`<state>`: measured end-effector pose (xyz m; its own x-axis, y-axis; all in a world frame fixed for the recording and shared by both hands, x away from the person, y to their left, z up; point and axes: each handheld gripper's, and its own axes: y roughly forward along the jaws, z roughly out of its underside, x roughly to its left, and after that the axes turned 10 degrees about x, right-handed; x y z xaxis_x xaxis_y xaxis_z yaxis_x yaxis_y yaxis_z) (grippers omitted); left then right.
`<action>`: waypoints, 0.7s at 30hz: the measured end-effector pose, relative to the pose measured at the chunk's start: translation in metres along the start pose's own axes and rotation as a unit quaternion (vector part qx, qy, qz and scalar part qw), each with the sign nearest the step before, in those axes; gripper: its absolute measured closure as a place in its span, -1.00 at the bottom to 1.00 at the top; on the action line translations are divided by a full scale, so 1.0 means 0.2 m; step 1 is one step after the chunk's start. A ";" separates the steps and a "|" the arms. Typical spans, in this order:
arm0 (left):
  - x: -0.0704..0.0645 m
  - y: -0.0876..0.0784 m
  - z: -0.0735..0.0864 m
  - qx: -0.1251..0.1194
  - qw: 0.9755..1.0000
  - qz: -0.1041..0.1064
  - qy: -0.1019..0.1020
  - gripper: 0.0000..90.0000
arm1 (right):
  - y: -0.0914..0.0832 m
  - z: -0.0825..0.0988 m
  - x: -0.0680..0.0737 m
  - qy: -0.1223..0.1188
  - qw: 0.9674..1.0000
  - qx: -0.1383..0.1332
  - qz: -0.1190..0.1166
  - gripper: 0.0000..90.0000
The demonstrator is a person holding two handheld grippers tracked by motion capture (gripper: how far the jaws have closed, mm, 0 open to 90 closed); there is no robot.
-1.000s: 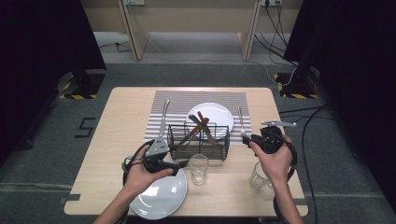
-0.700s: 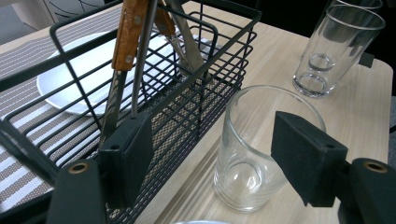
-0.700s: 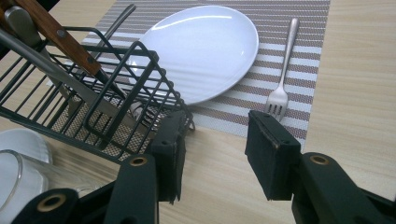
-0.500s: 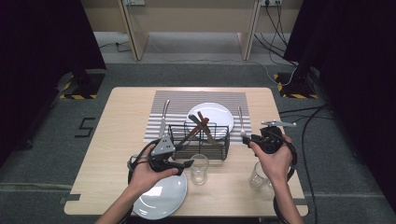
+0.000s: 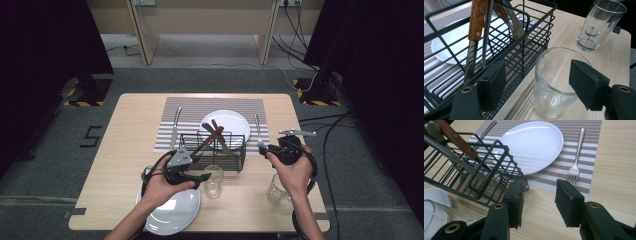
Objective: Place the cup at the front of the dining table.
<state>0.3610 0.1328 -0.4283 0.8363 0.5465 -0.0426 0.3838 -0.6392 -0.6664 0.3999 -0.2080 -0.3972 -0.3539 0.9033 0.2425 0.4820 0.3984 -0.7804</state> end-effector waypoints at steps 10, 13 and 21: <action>-0.02 0.04 -0.01 0.008 1.000 0.007 0.004 -0.32 | 0.00 0.00 0.00 -0.002 1.000 0.000 0.001 0.29; -0.02 0.06 -0.01 0.010 1.000 0.007 0.005 -0.31 | 0.00 0.00 0.00 -0.002 1.000 0.001 0.000 0.29; -0.01 0.09 -0.02 0.016 1.000 0.007 0.002 -0.24 | 0.00 0.00 0.00 -0.003 1.000 0.000 0.000 0.30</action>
<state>0.3664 0.1185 -0.4370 0.8432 0.5355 -0.0482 0.3595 -0.6282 -0.6900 0.4000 -0.2075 -0.3973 -0.3589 0.9022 0.2392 0.4824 0.3987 -0.7800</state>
